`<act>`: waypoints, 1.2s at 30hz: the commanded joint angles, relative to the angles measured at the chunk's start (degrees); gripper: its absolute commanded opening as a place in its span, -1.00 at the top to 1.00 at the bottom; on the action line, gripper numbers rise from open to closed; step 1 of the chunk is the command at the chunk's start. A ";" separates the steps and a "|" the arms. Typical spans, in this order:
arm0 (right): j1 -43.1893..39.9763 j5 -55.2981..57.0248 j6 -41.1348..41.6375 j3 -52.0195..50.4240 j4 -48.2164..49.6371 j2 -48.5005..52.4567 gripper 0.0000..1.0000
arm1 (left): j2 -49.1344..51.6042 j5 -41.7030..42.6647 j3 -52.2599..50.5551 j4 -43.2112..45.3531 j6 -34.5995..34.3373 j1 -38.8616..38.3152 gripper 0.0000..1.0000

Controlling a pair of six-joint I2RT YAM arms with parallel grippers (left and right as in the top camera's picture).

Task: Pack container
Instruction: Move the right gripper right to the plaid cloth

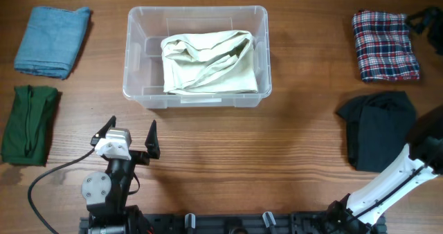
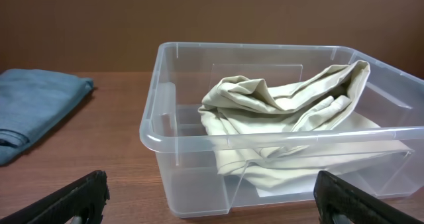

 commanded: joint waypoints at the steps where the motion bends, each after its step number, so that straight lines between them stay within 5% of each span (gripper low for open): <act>1: -2.25 -0.37 8.22 -0.57 -0.70 1.53 -0.99 | -0.42 0.07 -0.33 0.04 0.87 -0.26 -1.00; 21: -8.92 1.29 19.54 -18.01 6.95 1.57 -0.99 | -0.42 0.07 -0.33 0.04 0.87 -0.26 -1.00; 36: -9.53 -0.02 22.49 -29.29 23.76 1.70 -0.99 | -0.42 0.07 -0.33 0.04 0.87 -0.26 -0.99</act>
